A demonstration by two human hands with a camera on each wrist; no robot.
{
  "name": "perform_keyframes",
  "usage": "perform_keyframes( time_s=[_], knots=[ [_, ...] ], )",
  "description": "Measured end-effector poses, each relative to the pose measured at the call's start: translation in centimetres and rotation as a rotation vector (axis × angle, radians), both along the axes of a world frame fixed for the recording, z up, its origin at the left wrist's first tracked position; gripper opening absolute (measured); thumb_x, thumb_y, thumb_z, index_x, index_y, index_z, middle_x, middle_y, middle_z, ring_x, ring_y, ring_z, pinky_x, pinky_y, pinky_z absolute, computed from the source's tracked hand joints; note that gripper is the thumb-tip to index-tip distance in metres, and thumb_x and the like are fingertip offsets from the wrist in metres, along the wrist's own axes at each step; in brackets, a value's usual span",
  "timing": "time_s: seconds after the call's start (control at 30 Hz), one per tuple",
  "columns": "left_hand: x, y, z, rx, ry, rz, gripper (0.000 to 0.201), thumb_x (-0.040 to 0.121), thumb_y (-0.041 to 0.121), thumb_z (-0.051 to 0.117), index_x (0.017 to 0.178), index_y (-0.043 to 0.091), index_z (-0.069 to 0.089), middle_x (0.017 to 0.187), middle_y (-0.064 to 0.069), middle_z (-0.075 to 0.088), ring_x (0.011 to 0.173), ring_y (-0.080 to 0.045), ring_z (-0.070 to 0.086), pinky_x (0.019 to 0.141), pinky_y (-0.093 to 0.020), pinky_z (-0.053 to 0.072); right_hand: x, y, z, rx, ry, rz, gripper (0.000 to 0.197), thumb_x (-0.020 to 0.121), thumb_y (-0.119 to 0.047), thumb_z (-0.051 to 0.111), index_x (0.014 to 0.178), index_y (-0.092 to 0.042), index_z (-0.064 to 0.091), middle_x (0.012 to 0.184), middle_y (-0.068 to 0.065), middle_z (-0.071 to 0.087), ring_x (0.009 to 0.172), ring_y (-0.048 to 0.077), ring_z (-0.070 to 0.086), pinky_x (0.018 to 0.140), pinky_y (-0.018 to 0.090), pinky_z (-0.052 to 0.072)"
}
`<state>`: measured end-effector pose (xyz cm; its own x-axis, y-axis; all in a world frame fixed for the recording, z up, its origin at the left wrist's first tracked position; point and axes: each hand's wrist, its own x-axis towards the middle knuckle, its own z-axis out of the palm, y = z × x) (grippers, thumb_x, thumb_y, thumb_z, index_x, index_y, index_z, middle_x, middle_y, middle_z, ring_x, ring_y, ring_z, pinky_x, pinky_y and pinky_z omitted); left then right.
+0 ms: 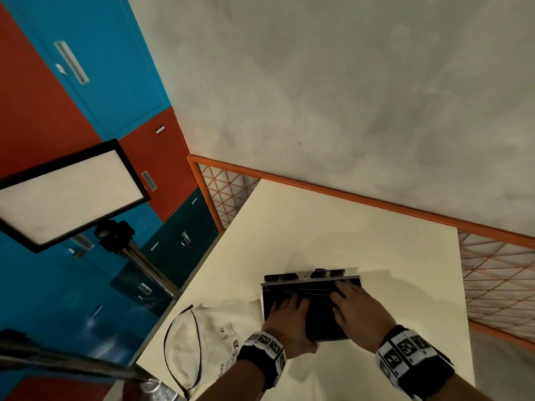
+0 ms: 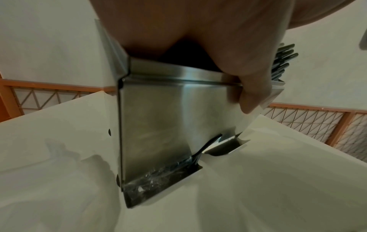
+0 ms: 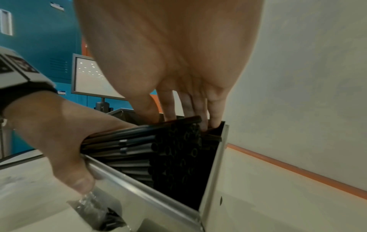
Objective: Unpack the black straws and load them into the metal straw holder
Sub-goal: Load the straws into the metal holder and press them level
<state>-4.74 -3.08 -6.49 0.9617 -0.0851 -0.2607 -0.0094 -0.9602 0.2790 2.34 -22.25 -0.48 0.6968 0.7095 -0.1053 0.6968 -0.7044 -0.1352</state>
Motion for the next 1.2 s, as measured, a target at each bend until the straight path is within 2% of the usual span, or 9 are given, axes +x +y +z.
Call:
perform_keyframes(
  time_s=[0.13, 0.3, 0.43, 0.53, 0.67, 0.83, 0.97, 1.13, 1.2],
  knots=[
    [0.2, 0.0, 0.1, -0.005, -0.017, -0.002, 0.08, 0.066, 0.061, 0.068, 0.132, 0.026, 0.038, 0.135, 0.004, 0.05, 0.127, -0.023, 0.045, 0.107, -0.047, 0.037, -0.3, 0.7, 0.9, 0.02, -0.021, 0.029, 0.041, 0.09, -0.041, 0.028, 0.102, -0.026, 0.064, 0.112, -0.004, 0.056, 0.108, 0.017, 0.056, 0.089, 0.033, 0.048],
    [0.3, 0.1, 0.2, -0.012, -0.005, -0.008, 0.082, 0.066, 0.061, 0.068, 0.135, 0.027, 0.04, 0.136, 0.006, 0.051, 0.129, -0.022, 0.045, 0.108, -0.046, 0.036, 0.4, 1.4, 0.5, -0.127, 0.106, 0.027, 0.069, 0.082, -0.062, 0.011, 0.125, -0.027, 0.052, 0.126, -0.004, 0.047, 0.122, 0.018, 0.043, 0.097, 0.04, 0.038],
    [0.4, 0.2, 0.4, -0.018, 0.006, -0.005, 0.083, 0.066, 0.06, 0.069, 0.136, 0.028, 0.038, 0.137, 0.006, 0.049, 0.13, -0.022, 0.044, 0.107, -0.047, 0.036, 1.3, 2.4, 0.7, -0.225, 0.185, 0.019, 0.069, 0.088, -0.072, 0.03, 0.135, -0.025, 0.05, 0.133, 0.0, 0.046, 0.128, 0.021, 0.039, 0.103, 0.043, 0.032],
    [0.2, 0.1, 0.7, -0.023, 0.042, -0.007, 0.083, 0.065, 0.057, 0.07, 0.137, 0.028, 0.038, 0.14, 0.006, 0.049, 0.131, -0.023, 0.042, 0.108, -0.047, 0.035, 1.7, 2.8, 0.9, -0.29, 0.293, 0.036, 0.079, 0.084, -0.077, 0.043, 0.14, -0.021, 0.048, 0.138, 0.001, 0.048, 0.131, 0.023, 0.039, 0.107, 0.047, 0.028],
    [-0.1, 0.1, 0.8, -0.044, 0.059, -0.004, 0.082, 0.066, 0.057, 0.069, 0.137, 0.03, 0.038, 0.142, 0.007, 0.049, 0.133, -0.023, 0.04, 0.11, -0.047, 0.033, 2.2, 3.1, 0.6, -0.317, 0.273, 0.109, 0.089, 0.069, -0.086, 0.05, 0.131, -0.022, 0.054, 0.129, -0.001, 0.054, 0.123, 0.023, 0.045, 0.104, 0.049, 0.03],
    [0.1, 0.2, 1.0, -0.07, 0.044, -0.002, 0.081, 0.067, 0.057, 0.072, 0.137, 0.031, 0.039, 0.141, 0.009, 0.05, 0.133, -0.022, 0.042, 0.11, -0.046, 0.035, 1.5, 3.5, 0.4, -0.267, 0.302, 0.095, 0.082, 0.064, -0.075, 0.065, 0.126, -0.022, 0.054, 0.128, -0.002, 0.057, 0.122, 0.021, 0.048, 0.104, 0.046, 0.034],
    [0.2, 0.2, 0.5, -0.06, 0.018, -0.009, 0.085, 0.066, 0.065, 0.07, 0.137, 0.032, 0.039, 0.14, 0.011, 0.049, 0.133, -0.019, 0.042, 0.11, -0.047, 0.035, 1.1, 3.6, 0.3, -0.288, 0.252, 0.077, 0.089, 0.059, -0.078, 0.067, 0.126, -0.022, 0.052, 0.126, 0.0, 0.061, 0.118, 0.023, 0.055, 0.105, 0.044, 0.037],
    [0.2, 0.1, 0.6, -0.04, -0.004, -0.013, 0.093, 0.059, 0.079, 0.049, 0.138, 0.031, 0.039, 0.141, 0.01, 0.049, 0.133, -0.019, 0.042, 0.11, -0.046, 0.035, 0.8, 4.0, 0.0, -0.345, 0.207, 0.083, 0.095, 0.057, -0.084, 0.065, 0.126, -0.021, 0.049, 0.118, 0.001, 0.065, 0.109, 0.026, 0.061, 0.1, 0.043, 0.045],
    [0.2, 0.1, 0.7, -0.033, 0.011, -0.014, 0.094, 0.059, 0.079, 0.05, 0.139, 0.031, 0.038, 0.141, 0.01, 0.049, 0.133, -0.02, 0.042, 0.11, -0.046, 0.034, 0.8, 3.9, -0.3, -0.333, 0.194, 0.077, 0.1, 0.053, -0.087, 0.061, 0.128, -0.023, 0.047, 0.12, 0.002, 0.064, 0.111, 0.026, 0.061, 0.098, 0.044, 0.047]
  ],
)
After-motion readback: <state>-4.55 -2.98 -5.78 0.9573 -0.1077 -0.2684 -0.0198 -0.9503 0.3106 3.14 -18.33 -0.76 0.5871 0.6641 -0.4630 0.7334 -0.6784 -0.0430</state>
